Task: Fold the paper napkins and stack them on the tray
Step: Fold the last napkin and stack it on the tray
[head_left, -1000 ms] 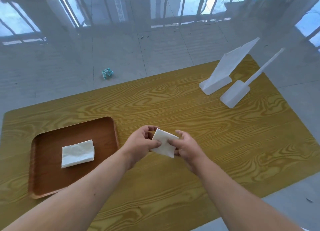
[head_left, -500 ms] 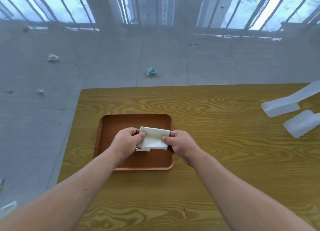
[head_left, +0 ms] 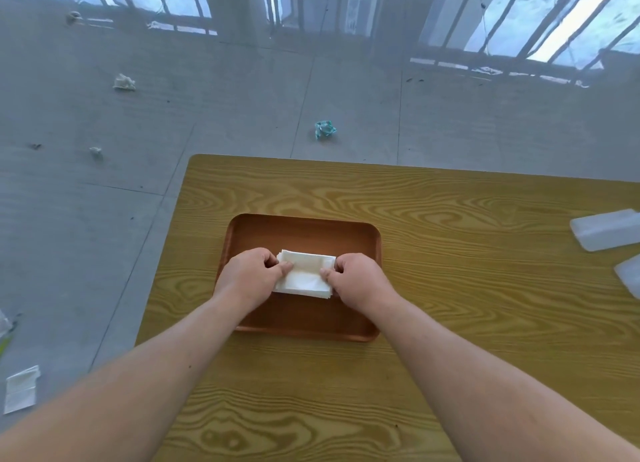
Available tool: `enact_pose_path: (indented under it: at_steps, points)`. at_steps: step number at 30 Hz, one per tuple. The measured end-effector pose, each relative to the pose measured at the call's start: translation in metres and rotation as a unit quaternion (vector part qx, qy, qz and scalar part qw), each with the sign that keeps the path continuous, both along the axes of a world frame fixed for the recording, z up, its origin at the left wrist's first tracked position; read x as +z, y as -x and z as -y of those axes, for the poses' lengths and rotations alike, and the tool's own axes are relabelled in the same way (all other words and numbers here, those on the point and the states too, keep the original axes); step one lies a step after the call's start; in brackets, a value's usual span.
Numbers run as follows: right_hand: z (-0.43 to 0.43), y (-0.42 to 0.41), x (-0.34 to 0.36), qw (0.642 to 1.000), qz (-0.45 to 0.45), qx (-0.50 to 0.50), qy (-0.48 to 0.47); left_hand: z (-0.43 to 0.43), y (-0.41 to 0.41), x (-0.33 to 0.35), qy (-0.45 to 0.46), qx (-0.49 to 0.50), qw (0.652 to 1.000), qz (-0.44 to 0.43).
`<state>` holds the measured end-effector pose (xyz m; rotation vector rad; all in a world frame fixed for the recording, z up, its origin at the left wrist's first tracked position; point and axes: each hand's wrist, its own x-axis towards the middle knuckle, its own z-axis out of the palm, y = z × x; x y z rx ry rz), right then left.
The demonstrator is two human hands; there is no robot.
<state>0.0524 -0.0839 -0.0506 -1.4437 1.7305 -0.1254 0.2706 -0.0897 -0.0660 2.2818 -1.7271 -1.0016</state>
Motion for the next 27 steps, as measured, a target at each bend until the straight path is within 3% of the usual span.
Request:
enact_pose_path:
  at_steps: [15, 23, 27]
  points:
    - [0.001, -0.007, -0.008, 0.991, -0.110, 0.066, 0.036, -0.004, -0.001, -0.006, 0.029, -0.029, 0.999, 0.014]
    - [-0.015, -0.005, -0.012, 0.970, -0.111, 0.108, 0.189, -0.009, -0.008, -0.006, 0.098, -0.180, 0.978, 0.043]
    - [-0.021, -0.004, -0.016, 0.959, -0.112, 0.146, 0.217, -0.010, -0.014, -0.009, 0.094, -0.216, 0.970, 0.056]
